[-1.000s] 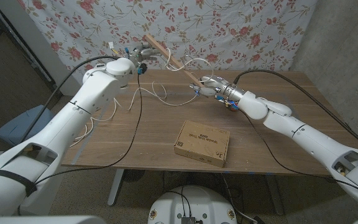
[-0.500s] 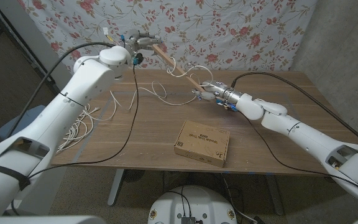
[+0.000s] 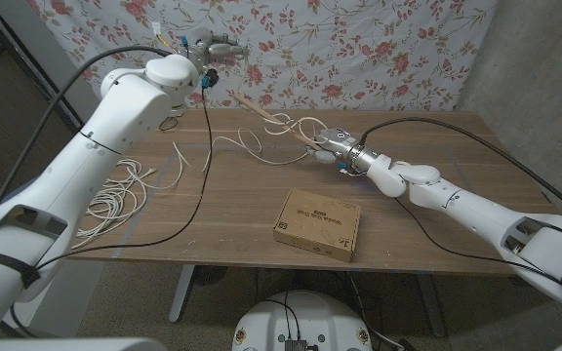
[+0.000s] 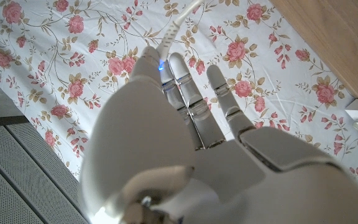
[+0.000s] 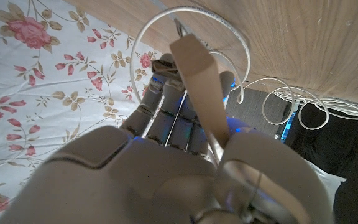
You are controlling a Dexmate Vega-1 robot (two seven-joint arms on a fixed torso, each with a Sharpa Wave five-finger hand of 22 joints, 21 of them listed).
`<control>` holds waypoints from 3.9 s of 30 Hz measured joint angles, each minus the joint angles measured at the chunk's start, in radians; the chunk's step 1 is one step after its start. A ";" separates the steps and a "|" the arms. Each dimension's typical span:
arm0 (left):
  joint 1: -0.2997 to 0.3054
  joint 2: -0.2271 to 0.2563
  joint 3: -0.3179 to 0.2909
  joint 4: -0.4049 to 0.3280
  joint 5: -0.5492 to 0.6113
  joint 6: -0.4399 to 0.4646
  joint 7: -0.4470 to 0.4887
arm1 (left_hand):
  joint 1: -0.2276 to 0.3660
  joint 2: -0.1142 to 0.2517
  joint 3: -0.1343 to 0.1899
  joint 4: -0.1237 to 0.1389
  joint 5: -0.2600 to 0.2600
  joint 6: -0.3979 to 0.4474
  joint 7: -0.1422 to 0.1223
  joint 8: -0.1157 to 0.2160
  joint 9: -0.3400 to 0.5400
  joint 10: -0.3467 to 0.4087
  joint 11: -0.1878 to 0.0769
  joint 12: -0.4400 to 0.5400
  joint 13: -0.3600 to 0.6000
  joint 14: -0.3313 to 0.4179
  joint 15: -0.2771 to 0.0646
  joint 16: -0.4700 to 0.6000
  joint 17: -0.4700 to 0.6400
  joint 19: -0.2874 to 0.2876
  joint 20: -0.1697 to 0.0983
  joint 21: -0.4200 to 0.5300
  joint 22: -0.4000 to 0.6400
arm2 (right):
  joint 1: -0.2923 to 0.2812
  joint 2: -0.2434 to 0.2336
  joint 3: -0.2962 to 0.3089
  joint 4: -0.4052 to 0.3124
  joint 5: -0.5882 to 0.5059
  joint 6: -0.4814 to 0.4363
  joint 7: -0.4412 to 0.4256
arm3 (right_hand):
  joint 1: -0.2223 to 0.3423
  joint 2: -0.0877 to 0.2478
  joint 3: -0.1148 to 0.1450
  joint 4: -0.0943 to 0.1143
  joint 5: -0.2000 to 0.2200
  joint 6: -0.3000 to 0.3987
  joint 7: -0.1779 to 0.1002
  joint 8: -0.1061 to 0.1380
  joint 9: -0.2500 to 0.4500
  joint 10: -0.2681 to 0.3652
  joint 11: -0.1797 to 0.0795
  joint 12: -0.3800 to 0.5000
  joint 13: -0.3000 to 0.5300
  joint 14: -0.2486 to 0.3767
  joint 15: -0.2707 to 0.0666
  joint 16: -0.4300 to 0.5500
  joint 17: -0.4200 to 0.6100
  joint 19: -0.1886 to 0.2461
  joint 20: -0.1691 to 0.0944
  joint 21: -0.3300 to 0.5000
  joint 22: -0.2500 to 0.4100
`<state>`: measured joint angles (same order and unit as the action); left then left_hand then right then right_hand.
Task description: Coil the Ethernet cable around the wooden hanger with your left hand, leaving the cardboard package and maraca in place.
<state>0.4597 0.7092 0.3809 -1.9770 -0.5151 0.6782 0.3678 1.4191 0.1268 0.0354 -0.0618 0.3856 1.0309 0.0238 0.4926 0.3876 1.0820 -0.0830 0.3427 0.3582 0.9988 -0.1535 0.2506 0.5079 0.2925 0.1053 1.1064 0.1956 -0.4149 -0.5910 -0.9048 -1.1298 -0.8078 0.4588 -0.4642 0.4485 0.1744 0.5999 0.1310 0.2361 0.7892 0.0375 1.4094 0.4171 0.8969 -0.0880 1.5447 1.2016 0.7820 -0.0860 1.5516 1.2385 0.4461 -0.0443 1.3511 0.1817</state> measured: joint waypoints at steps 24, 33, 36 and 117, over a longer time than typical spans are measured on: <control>-0.129 -0.053 0.101 0.095 0.058 -0.011 -0.114 | 0.016 0.000 -0.003 0.003 -0.005 0.005 0.005 -0.004 0.007 0.000 0.000 -0.014 0.000 0.006 -0.005 0.000 0.004 0.000 0.000 0.000 0.000 | 0.092 0.005 -0.146 -0.008 -0.122 -0.040 0.015 | 0.000 0.000 0.000 0.000 0.000 0.008 0.000 0.006 -0.009 0.018 0.004 0.000 0.012 0.008 0.000 0.000 -0.003 0.008 0.000 -0.001 0.000; -0.147 -0.065 0.128 0.091 0.078 -0.047 -0.157 | 0.016 0.000 -0.003 0.003 -0.006 0.005 0.005 -0.004 0.005 0.000 0.000 -0.017 0.000 0.006 -0.005 0.000 0.004 -0.007 -0.004 0.008 0.000 | 0.102 0.020 -0.126 -0.039 -0.024 -0.092 0.247 | 0.000 0.000 0.000 0.000 0.000 0.013 0.006 0.006 -0.010 0.025 0.011 0.001 0.009 0.013 -0.006 0.000 -0.003 0.021 -0.002 -0.001 0.000; -0.148 -0.065 0.134 0.081 0.083 -0.061 -0.174 | 0.018 0.003 -0.003 0.003 -0.008 0.005 0.005 -0.004 0.005 0.000 0.000 -0.016 0.000 0.006 -0.005 0.000 0.004 -0.007 -0.004 0.008 -0.001 | 0.105 0.033 -0.105 -0.040 0.044 -0.110 0.336 | 0.000 0.000 0.000 0.000 0.000 0.013 0.006 0.006 -0.010 0.025 0.011 0.002 0.010 0.017 -0.002 0.000 -0.003 0.022 -0.004 -0.001 0.000; -0.055 0.160 0.281 -0.254 0.909 -0.291 -0.702 | -0.366 -0.126 -0.316 0.171 0.096 -1.193 0.012 -0.320 -0.202 -1.243 0.250 -0.168 -0.005 -1.154 0.332 -0.074 -0.238 -0.461 0.104 -0.365 -0.011 | 0.091 0.042 0.160 0.020 0.747 -0.170 0.655 | 0.015 0.006 0.007 -0.007 -0.008 0.024 0.016 0.012 -0.014 0.041 0.027 0.020 0.028 0.031 -0.009 0.000 0.002 0.041 -0.002 0.018 0.000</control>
<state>0.4044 0.8696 0.6621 -2.2308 0.3935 0.3874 -0.3337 1.0534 0.0012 -0.2809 0.1093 0.4816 -0.1623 0.0359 0.1730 0.1858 -0.1609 0.1668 0.1747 0.3535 -0.1552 0.1785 0.1770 0.2694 -0.1688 0.2090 0.7412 0.1845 -0.3238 -0.5490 -0.7453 -1.1095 -0.0611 0.2883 0.1909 0.4637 0.1805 0.6070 0.1237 0.2284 0.8128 0.0534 1.4210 0.4033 0.9382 -0.0609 1.5643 1.2294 0.8125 -0.0950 1.5517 1.2405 0.4876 -0.0462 1.3695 0.1813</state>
